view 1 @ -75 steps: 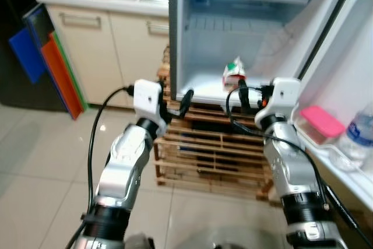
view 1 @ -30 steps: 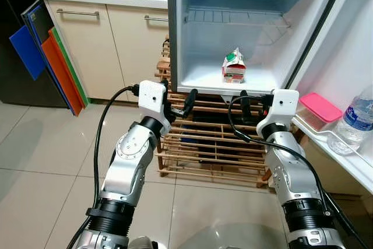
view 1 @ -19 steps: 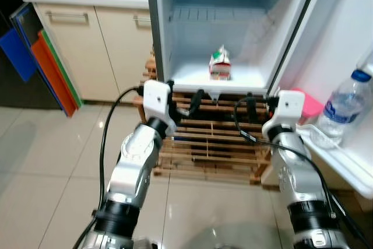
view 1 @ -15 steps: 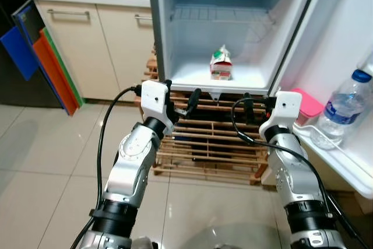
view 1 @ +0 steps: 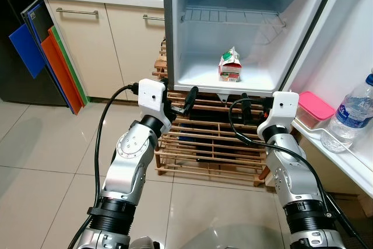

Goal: Restocking fridge

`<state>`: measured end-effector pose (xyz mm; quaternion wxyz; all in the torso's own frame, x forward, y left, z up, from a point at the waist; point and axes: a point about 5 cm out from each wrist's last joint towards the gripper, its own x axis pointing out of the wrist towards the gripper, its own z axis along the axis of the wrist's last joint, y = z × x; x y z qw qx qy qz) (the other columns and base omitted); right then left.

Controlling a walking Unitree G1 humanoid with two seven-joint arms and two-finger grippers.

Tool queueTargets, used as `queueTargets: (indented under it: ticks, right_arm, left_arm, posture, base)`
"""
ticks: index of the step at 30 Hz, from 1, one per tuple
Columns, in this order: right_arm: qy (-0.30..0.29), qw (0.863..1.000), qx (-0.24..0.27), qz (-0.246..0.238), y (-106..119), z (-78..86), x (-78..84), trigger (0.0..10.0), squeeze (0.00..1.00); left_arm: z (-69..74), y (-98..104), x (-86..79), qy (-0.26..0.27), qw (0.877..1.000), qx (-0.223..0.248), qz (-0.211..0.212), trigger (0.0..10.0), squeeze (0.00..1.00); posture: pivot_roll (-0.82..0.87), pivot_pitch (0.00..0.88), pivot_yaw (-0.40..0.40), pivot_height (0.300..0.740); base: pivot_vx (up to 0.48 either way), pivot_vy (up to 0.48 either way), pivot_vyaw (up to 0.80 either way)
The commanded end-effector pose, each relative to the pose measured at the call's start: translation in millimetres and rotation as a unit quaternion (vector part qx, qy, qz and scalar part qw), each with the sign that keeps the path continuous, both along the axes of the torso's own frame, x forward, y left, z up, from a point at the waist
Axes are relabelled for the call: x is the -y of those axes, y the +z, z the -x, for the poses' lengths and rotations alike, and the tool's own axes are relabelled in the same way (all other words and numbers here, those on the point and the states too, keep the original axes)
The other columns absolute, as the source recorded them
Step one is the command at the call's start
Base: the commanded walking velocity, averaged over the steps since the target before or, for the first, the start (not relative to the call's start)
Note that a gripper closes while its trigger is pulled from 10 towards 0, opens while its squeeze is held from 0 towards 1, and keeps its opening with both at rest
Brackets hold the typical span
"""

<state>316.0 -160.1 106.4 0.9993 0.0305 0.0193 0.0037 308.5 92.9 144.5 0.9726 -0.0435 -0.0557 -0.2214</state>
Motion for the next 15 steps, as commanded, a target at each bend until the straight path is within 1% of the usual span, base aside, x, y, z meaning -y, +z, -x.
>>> queueTargets:
  ticks: [1,3,13,15]
  right_arm:
    - [-0.004,1.0,-0.001,0.007,0.9,0.3,2.1,10.0,0.0]
    - [-0.004,1.0,-0.003,0.007,0.0,0.8,2.0,10.0,0.0]
    - [-0.005,1.0,-0.002,0.005,0.4,-0.1,1.3,10.0,0.0]
    - [-0.005,1.0,-0.002,0.006,0.4,-0.1,1.3,10.0,0.0]
  left_arm:
    - [-0.9,0.7,-0.2,0.001,1.0,0.001,0.002,10.0,0.0]
    - [-1.2,0.9,-1.0,0.0,1.0,0.002,-0.001,10.0,0.0]
    - [-2.7,1.2,0.0,-0.002,1.0,-0.003,0.0,10.0,0.0]
    - [-2.8,1.3,0.2,-0.002,1.0,-0.003,0.001,10.0,0.0]
  posture:
    - [-0.05,0.0,-0.013,0.726]
    - [-0.05,0.0,-0.012,0.726]
    - [-0.05,0.0,-0.01,0.726]
    - [-0.05,0.0,-0.01,0.726]
  base:
    - [0.0,0.0,0.0]
    - [0.0,0.0,0.0]
    - [-0.296,-0.331,0.0]
    - [0.0,-0.311,0.0]
